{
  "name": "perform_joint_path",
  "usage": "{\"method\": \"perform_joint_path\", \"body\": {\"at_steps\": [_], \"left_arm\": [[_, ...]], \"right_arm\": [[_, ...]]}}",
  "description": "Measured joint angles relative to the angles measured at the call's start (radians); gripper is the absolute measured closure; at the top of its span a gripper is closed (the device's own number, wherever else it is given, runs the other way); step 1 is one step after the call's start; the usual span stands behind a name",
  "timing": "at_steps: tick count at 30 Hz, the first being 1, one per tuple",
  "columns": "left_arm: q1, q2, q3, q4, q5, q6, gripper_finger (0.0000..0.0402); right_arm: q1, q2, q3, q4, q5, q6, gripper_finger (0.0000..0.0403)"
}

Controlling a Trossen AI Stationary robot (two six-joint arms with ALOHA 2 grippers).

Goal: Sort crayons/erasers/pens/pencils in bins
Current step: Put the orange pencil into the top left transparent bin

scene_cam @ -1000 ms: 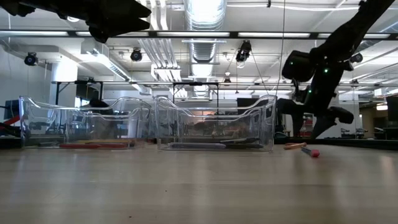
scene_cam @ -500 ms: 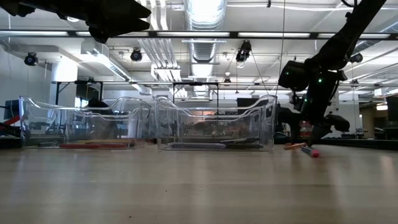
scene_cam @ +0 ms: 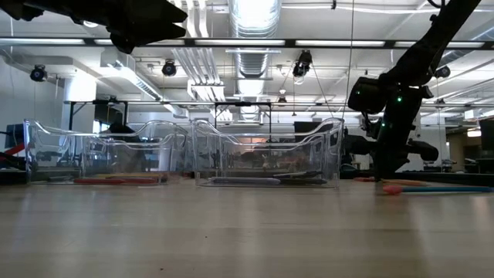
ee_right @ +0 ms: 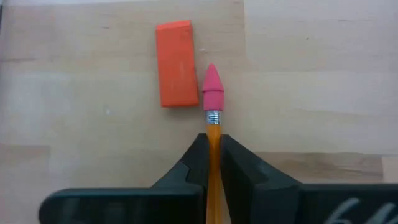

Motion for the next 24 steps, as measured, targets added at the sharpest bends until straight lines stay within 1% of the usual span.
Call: {"method": "perform_joint_path", "body": {"at_steps": [5,10,13,19,22,24], "left_arm": [[0.000,0.000,0.000,0.000,0.000,0.000,0.0199],[0.000,0.000,0.000,0.000,0.000,0.000,0.0199],[0.000,0.000,-0.001,0.000,0.000,0.000,0.0199],[0.000,0.000,-0.001,0.000,0.000,-0.001,0.0199],[0.000,0.000,-0.001,0.000,0.000,-0.002,0.0199],[0.000,0.000,-0.001,0.000,0.002,-0.017,0.0199]], "right_arm": [[0.000,-0.041,-0.001,-0.009,0.000,-0.002,0.0384],[-0.001,-0.152,-0.002,-0.026,-0.026,-0.009,0.0384],[-0.001,-0.247,-0.009,-0.090,-0.072,-0.018,0.0385],[0.005,-0.448,0.017,-0.171,-0.096,-0.043,0.0385],[0.019,-0.554,0.026,-0.163,-0.146,-0.059,0.0385],[0.033,-0.614,0.028,-0.149,-0.194,-0.108,0.0385]]}}
